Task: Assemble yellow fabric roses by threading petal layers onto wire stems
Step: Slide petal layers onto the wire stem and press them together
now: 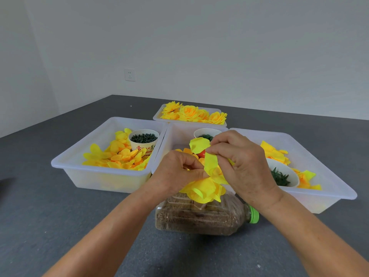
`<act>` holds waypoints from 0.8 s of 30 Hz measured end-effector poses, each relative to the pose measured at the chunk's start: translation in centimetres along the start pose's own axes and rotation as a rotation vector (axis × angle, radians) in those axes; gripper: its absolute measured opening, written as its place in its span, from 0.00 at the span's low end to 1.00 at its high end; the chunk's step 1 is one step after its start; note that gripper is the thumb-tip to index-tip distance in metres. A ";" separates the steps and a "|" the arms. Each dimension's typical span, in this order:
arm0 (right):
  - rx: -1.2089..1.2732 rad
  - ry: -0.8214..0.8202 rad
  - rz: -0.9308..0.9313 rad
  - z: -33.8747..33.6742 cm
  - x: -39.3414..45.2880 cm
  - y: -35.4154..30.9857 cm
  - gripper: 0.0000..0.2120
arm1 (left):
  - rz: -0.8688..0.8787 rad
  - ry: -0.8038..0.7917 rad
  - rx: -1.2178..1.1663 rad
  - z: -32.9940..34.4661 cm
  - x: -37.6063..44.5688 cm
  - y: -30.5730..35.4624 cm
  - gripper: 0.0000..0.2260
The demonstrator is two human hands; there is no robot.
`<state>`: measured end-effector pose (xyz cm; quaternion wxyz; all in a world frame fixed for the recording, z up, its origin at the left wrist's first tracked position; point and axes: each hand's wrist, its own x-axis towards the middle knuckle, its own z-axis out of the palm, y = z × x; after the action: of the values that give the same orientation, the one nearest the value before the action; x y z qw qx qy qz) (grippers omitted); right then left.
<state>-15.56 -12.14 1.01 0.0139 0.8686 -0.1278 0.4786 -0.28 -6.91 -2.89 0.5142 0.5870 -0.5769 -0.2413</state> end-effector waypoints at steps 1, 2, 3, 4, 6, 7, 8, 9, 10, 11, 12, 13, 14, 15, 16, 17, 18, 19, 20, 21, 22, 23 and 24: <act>0.007 0.004 0.002 0.0 0.0 0.1 0.10 | -0.005 0.003 -0.005 0.0 0.0 0.1 0.07; 0.011 0.010 0.007 0.0 0.0 0.2 0.10 | -0.008 0.003 -0.011 0.0 0.0 0.1 0.05; 0.012 0.018 0.018 0.1 0.0 0.3 0.11 | -0.010 0.003 -0.021 0.0 0.0 0.2 0.04; 0.019 0.022 0.035 0.1 0.0 0.4 0.11 | -0.009 0.000 -0.026 0.0 0.0 0.2 0.02; 0.065 0.019 0.071 0.1 0.0 0.6 0.10 | -0.008 0.000 -0.026 0.0 0.0 0.2 0.04; 0.085 0.015 0.079 0.2 0.0 0.7 0.09 | -0.003 0.002 -0.028 0.0 0.0 0.1 0.08; 0.096 0.009 0.083 0.2 0.0 0.8 0.08 | 0.000 -0.004 -0.028 0.0 0.0 0.0 0.10; 0.100 0.004 0.082 0.3 0.0 0.9 0.08 | -0.001 -0.010 -0.019 0.0 0.1 0.0 0.11; 0.098 0.001 0.072 0.4 0.0 1.0 0.09 | 0.004 -0.014 -0.019 0.1 0.1 -0.2 0.09; 0.086 0.003 0.052 0.4 0.0 1.0 0.10 | 0.005 -0.014 -0.016 0.1 0.1 -0.2 0.07; 0.063 0.011 0.024 0.3 0.0 1.0 0.11 | 0.011 -0.009 -0.018 0.1 0.1 -0.2 0.08; 0.032 0.026 -0.006 0.3 0.0 1.0 0.11 | 0.014 -0.006 -0.016 0.1 0.1 -0.3 0.13; 0.002 0.043 -0.034 0.2 -0.1 1.0 0.12 | 0.019 -0.007 -0.015 0.0 0.1 -0.3 0.15; -0.023 0.056 -0.055 0.2 -0.1 1.0 0.11 | 0.019 -0.009 -0.012 0.0 0.1 -0.3 0.15; -0.039 0.065 -0.073 0.2 -0.1 0.9 0.11 | 0.022 -0.012 -0.015 0.0 0.1 -0.2 0.14; -0.054 0.067 -0.088 0.2 -0.1 0.9 0.10 | 0.023 -0.012 -0.022 0.0 0.0 -0.1 0.12; -0.068 0.065 -0.101 0.2 -0.2 0.9 0.10 | 0.024 -0.013 -0.024 0.0 0.0 -0.2 0.12; -0.071 0.061 -0.105 0.2 -0.3 0.9 0.09 | 0.024 -0.015 -0.019 0.0 0.0 -0.2 0.12; -0.054 0.058 -0.094 0.3 -0.3 0.9 0.09 | 0.027 -0.016 -0.014 0.0 0.0 -0.2 0.11; -0.012 0.057 -0.061 0.3 -0.4 0.9 0.10 | 0.023 -0.017 -0.014 0.0 0.0 -0.2 0.09; 0.055 0.061 -0.002 0.4 -0.4 0.8 0.10 | 0.012 -0.018 -0.020 0.0 0.0 -0.2 0.06; 0.134 0.071 0.070 0.5 -0.4 0.8 0.10 | -0.004 -0.016 -0.030 0.0 0.0 -0.1 0.03; 0.197 0.085 0.127 0.4 -0.3 0.8 0.10 | -0.018 -0.009 -0.040 0.0 0.0 0.0 0.02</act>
<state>-15.52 -12.90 0.45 -0.0963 0.8348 -0.1345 0.5250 -0.27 -6.91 -2.92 0.5213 0.5806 -0.5688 -0.2600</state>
